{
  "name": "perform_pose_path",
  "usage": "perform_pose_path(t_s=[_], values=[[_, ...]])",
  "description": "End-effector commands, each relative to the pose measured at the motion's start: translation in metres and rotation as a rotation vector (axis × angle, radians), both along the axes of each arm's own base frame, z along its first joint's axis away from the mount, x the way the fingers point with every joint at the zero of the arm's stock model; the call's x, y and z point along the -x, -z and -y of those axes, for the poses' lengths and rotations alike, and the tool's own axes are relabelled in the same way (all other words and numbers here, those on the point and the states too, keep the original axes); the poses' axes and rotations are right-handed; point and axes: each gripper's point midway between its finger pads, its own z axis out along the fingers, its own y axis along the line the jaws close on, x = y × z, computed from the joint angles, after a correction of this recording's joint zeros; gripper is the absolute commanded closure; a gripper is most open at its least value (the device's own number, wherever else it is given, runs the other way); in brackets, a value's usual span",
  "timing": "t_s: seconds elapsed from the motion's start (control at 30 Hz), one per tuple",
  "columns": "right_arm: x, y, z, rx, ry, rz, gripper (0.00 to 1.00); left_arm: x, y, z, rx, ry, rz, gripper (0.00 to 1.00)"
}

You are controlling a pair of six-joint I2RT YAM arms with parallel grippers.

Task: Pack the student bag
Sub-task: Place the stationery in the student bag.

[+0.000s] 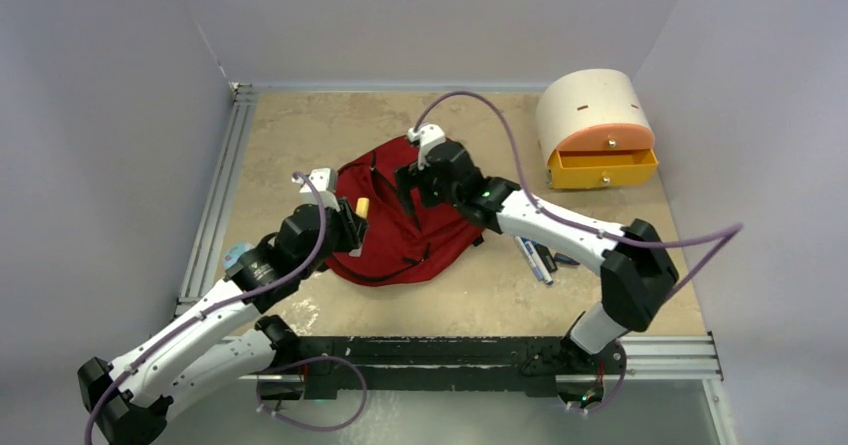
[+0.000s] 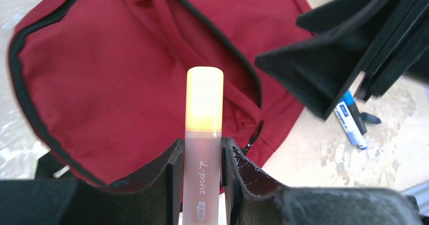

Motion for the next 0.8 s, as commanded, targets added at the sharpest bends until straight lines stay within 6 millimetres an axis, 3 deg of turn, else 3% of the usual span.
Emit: perform_pose_path(t_s=[0.0, 0.27, 0.43, 0.53, 0.6, 0.7, 0.77], values=[[-0.01, -0.02, -0.025, 0.062, -0.033, 0.167, 0.07, -0.004, -0.021, -0.025, 0.04, -0.191, -0.043, 0.83], [-0.031, 0.006, -0.026, 0.26, 0.051, 0.26, 0.08, 0.002, -0.02, -0.024, 0.093, -0.203, -0.069, 0.84], [-0.041, 0.023, -0.011, 0.437, 0.141, 0.313, 0.13, 0.004, -0.013, -0.018, 0.117, -0.198, -0.108, 0.85], [-0.044, 0.027, -0.008, 0.469, 0.164, 0.329, 0.22, 0.004, -0.008, -0.015, 0.126, -0.198, -0.133, 0.85], [-0.045, 0.024, -0.007, 0.463, 0.182, 0.335, 0.33, 0.003, -0.005, -0.011, 0.139, -0.199, -0.149, 0.85], [-0.045, 0.009, -0.008, 0.397, 0.21, 0.347, 0.49, 0.001, 0.001, -0.006, 0.17, -0.228, -0.195, 0.85], [-0.042, -0.003, -0.013, 0.332, 0.203, 0.346, 0.54, -0.002, 0.002, 0.002, 0.191, -0.222, -0.214, 0.85]])
